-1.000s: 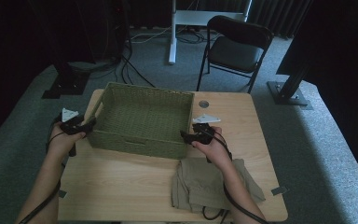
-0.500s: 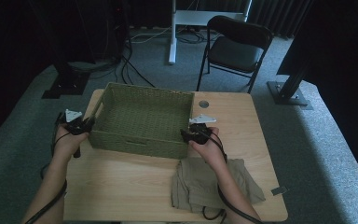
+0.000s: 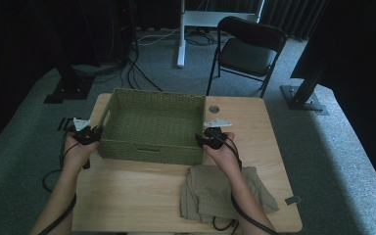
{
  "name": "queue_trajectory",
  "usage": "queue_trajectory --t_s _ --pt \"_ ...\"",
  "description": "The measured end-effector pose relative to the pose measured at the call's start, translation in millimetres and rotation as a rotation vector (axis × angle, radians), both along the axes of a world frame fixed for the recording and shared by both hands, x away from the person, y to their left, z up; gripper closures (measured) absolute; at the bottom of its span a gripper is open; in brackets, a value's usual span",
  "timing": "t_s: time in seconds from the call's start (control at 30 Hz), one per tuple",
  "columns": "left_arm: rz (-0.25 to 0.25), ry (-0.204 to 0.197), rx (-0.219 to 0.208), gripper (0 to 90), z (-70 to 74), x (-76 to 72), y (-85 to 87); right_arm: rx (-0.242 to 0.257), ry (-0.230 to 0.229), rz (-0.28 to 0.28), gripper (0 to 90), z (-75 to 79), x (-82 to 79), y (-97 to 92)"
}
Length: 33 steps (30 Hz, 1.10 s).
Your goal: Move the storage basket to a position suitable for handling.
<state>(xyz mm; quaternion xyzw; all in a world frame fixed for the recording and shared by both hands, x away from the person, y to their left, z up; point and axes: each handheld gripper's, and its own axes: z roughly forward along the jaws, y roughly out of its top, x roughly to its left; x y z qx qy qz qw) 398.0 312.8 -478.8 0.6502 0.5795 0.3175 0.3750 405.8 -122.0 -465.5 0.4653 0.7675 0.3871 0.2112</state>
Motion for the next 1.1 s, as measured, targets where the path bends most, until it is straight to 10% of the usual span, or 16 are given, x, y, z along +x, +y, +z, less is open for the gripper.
queue_trajectory --t_s 1.1 --pt "-0.045 0.010 -0.017 83.0 0.0 -2.6 -64.6 0.026 0.044 -0.207 76.5 0.8 2.7 -51.8"
